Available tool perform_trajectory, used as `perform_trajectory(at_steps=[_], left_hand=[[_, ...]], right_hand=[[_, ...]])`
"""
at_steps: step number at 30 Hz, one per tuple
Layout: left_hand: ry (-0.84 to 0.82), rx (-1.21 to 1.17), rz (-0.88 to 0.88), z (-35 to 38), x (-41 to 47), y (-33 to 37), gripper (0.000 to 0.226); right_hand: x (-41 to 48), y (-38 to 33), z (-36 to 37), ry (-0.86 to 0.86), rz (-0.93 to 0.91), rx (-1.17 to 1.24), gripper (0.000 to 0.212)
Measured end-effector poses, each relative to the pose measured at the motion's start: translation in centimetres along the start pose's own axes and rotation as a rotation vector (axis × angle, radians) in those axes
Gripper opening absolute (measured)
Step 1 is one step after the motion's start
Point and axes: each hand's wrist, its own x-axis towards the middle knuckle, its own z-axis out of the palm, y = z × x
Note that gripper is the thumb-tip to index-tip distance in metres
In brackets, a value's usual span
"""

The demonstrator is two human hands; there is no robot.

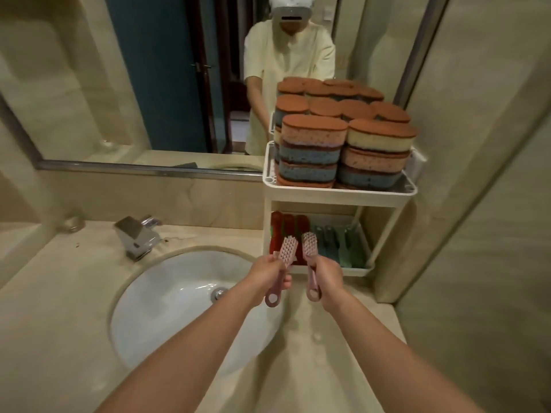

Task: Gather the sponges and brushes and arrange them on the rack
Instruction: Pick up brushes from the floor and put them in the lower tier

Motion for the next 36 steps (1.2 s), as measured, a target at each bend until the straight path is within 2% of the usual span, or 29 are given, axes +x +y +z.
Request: perform_trajectory(at_steps=[6, 11, 15, 21, 27, 36], left_hand=[[-0.039, -0.084, -0.028, 3.7, 3.5, 1.3, 0.011], [0.038, -0.123, -0.092, 5.0, 6.7, 2.1, 0.009], [0.057, -0.089, -0.085, 5.2, 8.8, 2.2, 0.008], [-0.017, -0.049, -0.038, 5.4, 10.4, 2.1, 0.009], [0.019, -0.037, -0.062, 5.5, 11.6, 2.3, 0.018], [0.027, -0.041, -0.093, 5.9, 12.2, 2.1, 0.018]], right_hand=[[5.0, -0.9, -2.4, 0.033, -0.035, -0.05, 0.019], [8.4, -1.5, -3.0, 0.118, -0.055, -0.083, 0.011], [11.1, -1.8, -2.9, 0.119, -0.111, -0.214, 0.015], [14.1, -1.7, -2.4, 0.145, -0.051, -0.444, 0.009], [15.6, -0.9, -2.0, 0.124, -0.056, -0.525, 0.025], [15.9, -0.9, -1.6, 0.131, -0.109, -0.579, 0.023]])
